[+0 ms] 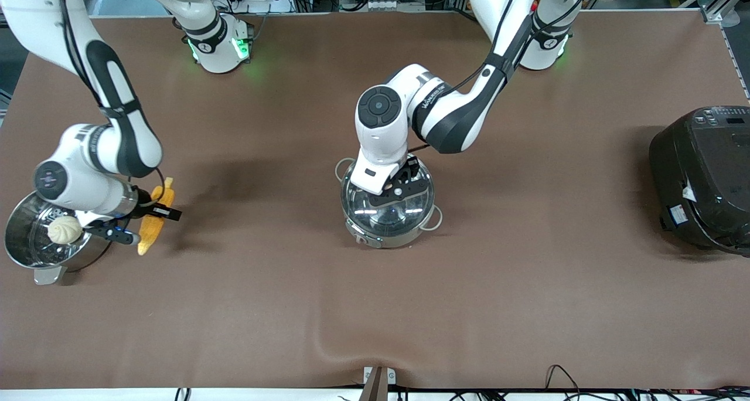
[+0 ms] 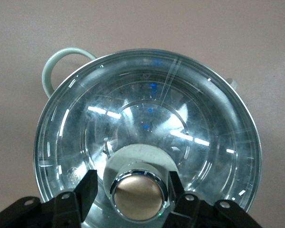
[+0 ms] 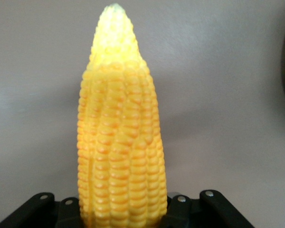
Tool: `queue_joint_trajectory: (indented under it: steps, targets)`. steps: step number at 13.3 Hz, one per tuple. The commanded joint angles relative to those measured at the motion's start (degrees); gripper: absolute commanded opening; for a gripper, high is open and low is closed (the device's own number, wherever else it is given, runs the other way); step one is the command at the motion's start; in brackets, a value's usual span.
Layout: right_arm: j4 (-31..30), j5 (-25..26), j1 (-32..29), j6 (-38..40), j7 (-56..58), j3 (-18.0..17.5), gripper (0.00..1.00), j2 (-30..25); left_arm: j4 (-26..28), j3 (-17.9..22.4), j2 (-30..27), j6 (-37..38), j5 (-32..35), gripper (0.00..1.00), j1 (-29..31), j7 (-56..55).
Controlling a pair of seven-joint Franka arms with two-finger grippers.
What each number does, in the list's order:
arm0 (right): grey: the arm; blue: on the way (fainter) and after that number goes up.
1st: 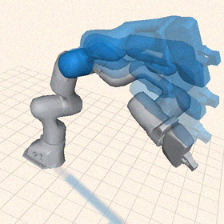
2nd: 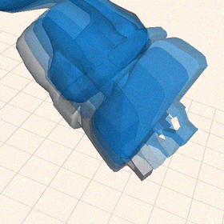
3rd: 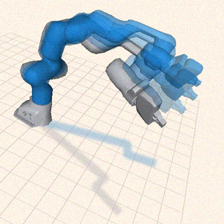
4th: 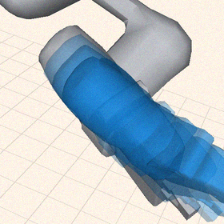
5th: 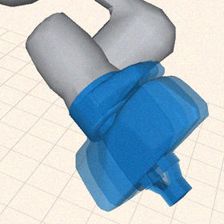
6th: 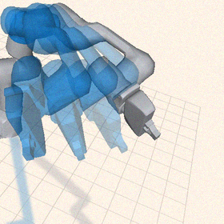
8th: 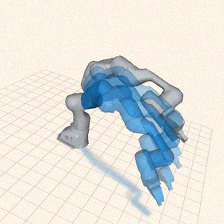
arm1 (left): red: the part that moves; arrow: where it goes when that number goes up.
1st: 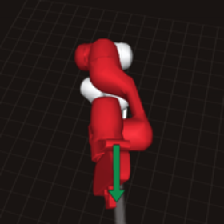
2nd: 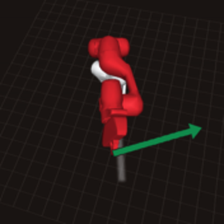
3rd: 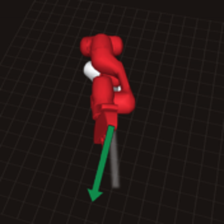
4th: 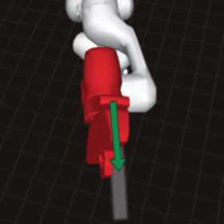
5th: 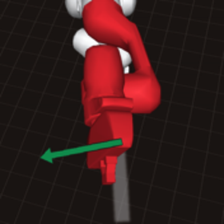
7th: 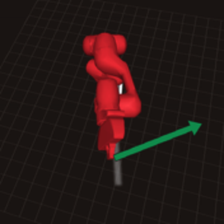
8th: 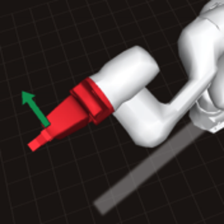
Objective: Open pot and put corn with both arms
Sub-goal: 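Carry the corn with the right gripper while the left gripper grasps the lid knob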
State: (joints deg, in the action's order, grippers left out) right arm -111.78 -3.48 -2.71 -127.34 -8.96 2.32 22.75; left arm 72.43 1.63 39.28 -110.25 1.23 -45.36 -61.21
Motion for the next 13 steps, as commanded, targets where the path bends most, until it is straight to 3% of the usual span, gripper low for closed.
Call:
queue_joint_trajectory:
  steps: [1, 4, 7, 8, 11, 13]
  targets:
    - [2.5, -0.9, 3.0, 2.3, -1.8, -0.3, 0.13, -0.5, -1.2, 0.2, 0.8, 0.0, 0.4, 0.66, -0.5, -1.7]
    - [6.3, -1.5, 7.0, 5.7, -3.5, -0.6, 0.14, -1.0, -1.2, 0.3, 0.8, 0.0, 0.4, 0.59, -0.5, -1.6]
    - [14.0, -1.9, 10.4, 16.6, -7.4, -0.7, 0.14, -0.6, -1.2, 0.2, 1.0, 0.0, 0.4, 0.38, -0.7, -1.5]
    - [15.4, -2.3, 11.1, 18.3, -8.2, -0.7, 0.14, -0.6, -1.2, 0.2, 1.0, 0.0, 0.4, 0.36, -0.8, -1.5]
    - [17.1, -5.4, 11.8, 18.7, -8.5, -0.7, 0.06, -0.8, -1.2, 0.2, 1.0, 0.0, 0.4, 0.18, -0.8, -1.4]
    - [17.7, -5.6, 12.3, 19.2, -8.4, -0.8, 0.07, -0.7, -1.2, 0.1, 1.0, 0.0, 0.4, 0.0, -0.8, -0.8]
